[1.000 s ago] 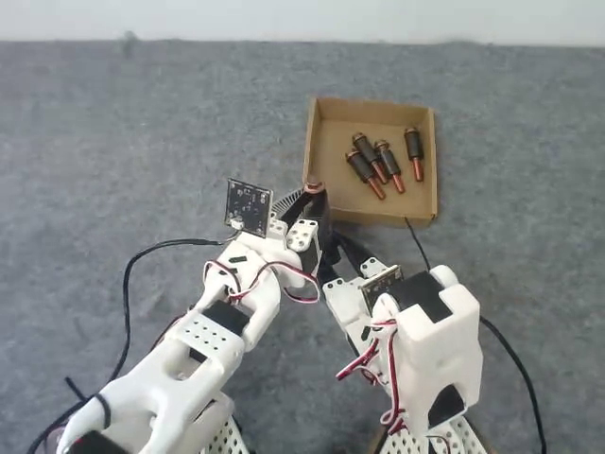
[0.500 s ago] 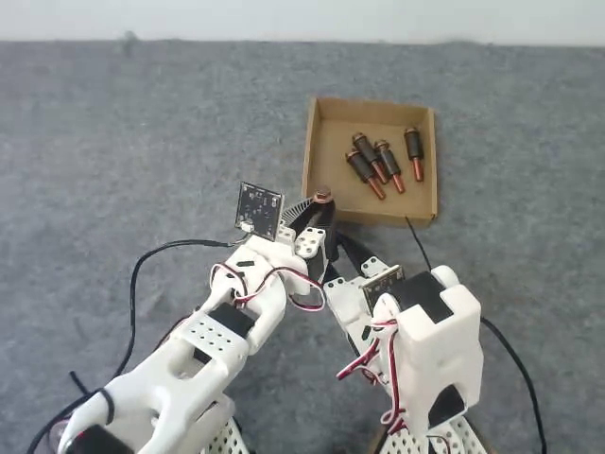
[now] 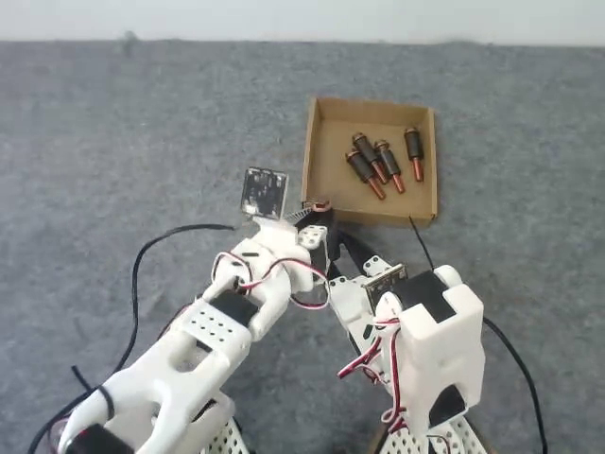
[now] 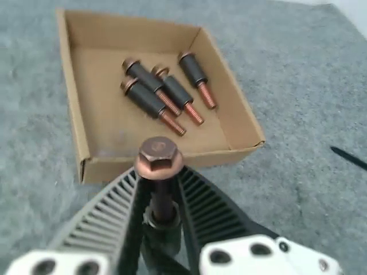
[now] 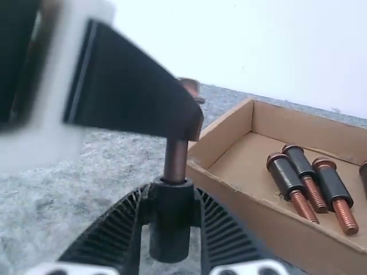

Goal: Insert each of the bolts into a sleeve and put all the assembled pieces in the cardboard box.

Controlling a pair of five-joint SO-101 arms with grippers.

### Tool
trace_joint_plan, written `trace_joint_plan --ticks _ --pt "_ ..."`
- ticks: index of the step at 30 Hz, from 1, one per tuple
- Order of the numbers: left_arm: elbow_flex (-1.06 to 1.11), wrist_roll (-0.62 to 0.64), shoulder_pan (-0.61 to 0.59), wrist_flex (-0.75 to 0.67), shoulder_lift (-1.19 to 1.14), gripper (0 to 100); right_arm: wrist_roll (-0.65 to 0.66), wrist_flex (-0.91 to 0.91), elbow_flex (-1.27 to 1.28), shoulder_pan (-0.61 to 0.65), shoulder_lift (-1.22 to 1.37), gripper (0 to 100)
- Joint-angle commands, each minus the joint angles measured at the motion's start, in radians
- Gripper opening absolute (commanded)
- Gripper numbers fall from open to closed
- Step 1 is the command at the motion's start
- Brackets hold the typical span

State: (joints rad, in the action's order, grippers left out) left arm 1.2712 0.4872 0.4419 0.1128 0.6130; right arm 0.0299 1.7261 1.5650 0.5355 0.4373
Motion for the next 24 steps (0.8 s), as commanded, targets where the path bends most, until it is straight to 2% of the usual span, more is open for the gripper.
trace_joint_plan --ticks 1,11,18,24 --pt "-0.093 0.029 -0.043 0.08 0.0 1 0.012 0.033 -0.002 -0.027 -0.019 0.7" --pt "-0.07 0.029 -0.037 0.081 -0.006 1 0.012 0.033 -0.003 -0.028 -0.019 0.7" --pt "0.027 0.021 0.094 0.078 0.0 2 0.012 0.033 -0.003 -0.03 -0.019 0.7" --pt "0.03 0.02 0.071 0.077 0.0 2 0.012 0.033 -0.003 -0.03 -0.019 0.7"
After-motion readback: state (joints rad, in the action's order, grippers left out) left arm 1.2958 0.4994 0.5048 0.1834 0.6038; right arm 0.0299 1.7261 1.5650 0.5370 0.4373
